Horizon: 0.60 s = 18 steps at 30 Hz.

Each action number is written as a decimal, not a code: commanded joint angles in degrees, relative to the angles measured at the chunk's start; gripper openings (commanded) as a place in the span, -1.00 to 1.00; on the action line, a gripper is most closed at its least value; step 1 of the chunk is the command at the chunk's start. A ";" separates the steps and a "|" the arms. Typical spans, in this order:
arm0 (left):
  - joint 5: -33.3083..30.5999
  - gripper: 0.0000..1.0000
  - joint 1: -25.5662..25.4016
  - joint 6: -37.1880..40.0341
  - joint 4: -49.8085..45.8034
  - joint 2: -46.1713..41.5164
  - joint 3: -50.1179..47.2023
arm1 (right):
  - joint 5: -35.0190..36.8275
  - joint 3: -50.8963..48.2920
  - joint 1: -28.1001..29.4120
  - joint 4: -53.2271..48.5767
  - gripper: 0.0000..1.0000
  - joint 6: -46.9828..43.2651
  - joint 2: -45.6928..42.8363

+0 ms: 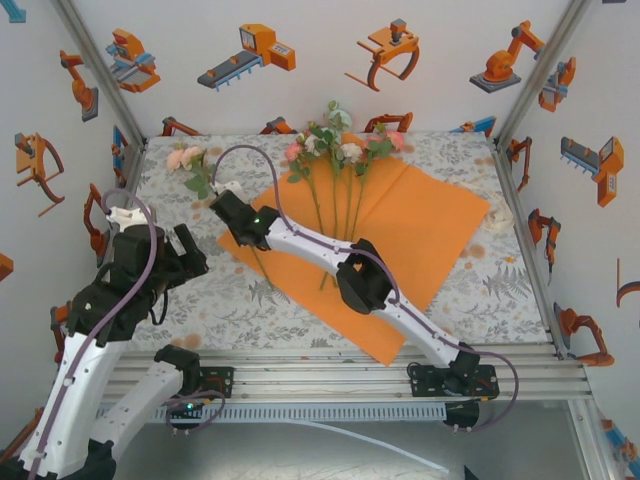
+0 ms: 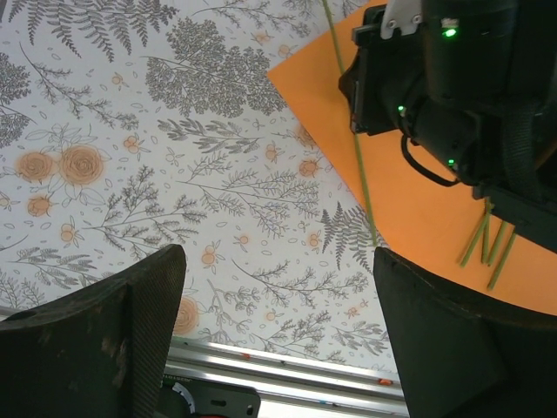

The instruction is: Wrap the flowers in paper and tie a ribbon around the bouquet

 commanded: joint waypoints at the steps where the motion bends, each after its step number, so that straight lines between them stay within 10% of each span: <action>1: 0.29 0.61 0.38 1.52 0.14 -0.59 1.17 | 5.62 -2.91 -0.28 0.94 -1.00 -2.34 -9.52; 12: 8.54 0.61 0.39 2.22 6.11 0.20 -0.28 | 21.32 -30.34 -2.43 8.81 -1.00 -10.09 -29.93; 18: 10.81 0.61 0.38 1.59 7.71 1.07 -1.01 | -2.00 -47.28 -5.62 9.59 -1.00 -3.35 -39.58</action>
